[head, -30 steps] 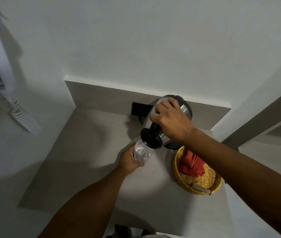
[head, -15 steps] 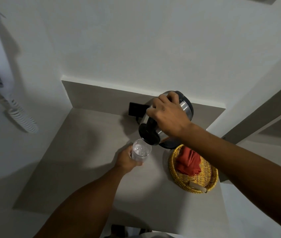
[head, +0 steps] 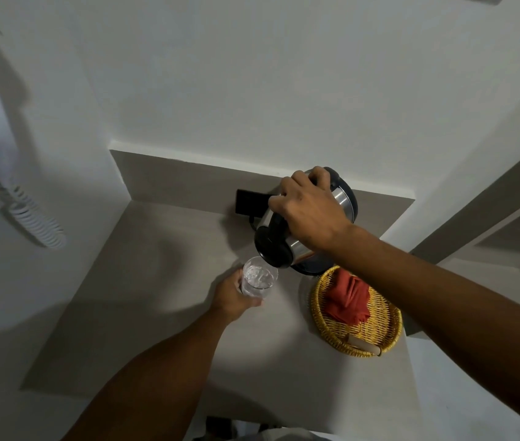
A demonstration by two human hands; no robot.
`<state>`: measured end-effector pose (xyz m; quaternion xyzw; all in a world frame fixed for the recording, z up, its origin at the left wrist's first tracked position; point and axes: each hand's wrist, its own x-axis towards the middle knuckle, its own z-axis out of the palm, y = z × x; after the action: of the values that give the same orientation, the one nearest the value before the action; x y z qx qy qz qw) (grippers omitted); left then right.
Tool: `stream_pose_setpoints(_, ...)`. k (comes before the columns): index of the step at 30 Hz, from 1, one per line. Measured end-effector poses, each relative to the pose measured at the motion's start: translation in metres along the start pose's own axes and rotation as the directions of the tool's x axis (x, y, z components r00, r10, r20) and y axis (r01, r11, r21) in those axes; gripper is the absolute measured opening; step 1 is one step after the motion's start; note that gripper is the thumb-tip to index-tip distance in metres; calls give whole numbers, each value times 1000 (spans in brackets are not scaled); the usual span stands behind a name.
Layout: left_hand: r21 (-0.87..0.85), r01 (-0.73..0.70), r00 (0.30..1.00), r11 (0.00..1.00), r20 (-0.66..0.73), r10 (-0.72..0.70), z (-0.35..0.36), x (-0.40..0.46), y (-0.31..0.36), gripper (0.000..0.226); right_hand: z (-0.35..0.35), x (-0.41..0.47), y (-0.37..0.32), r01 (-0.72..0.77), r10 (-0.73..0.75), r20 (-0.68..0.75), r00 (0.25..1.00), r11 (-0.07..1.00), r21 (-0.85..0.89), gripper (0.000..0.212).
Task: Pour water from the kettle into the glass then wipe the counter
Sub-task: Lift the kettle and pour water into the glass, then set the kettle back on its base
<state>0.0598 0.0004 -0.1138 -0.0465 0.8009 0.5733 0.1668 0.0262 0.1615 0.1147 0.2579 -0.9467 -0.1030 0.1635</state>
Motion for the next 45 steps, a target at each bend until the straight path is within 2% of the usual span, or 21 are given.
stream_pose_setpoints(15, -72, -6, 1000, 997, -7, 5, 3, 4, -6, 81, 17, -15, 19, -82, 81, 33, 996, 996, 43, 19)
stream_pose_setpoints(20, -105, 6, 1000, 994, -22, -9, 6, 6, -8, 83, 25, -21, 25, -125, 123, 21, 992, 981, 149, 16)
stream_pose_setpoints(23, -102, 19, 999, 995, -30, -22, 6, 7, -10, 82, 34, -31, 37, -197, 204, -2, 979, 945, 261, 16)
stream_pose_setpoints(27, -112, 13, 999, 994, -38, -18, 7, 8, -9, 85, 53, -45, 65, -397, 395, 91, 914, 829, 394, 22)
stream_pose_setpoints(32, -42, -17, 999, 999, -37, 15, 6, 9, -9, 82, 76, -65, 101, -578, 637, 100, 764, 608, 544, 28)
stream_pose_setpoints(38, 59, -32, 998, 998, -51, 35, 6, 10, -11, 79, 104, -75, 118, -623, 778, 171, 604, 328, 710, 41)
stream_pose_setpoints(45, 93, -8, 998, 996, -57, 13, 6, 12, -17, 70, 138, -68, 108, -598, 841, 293, 456, 45, 801, 24)
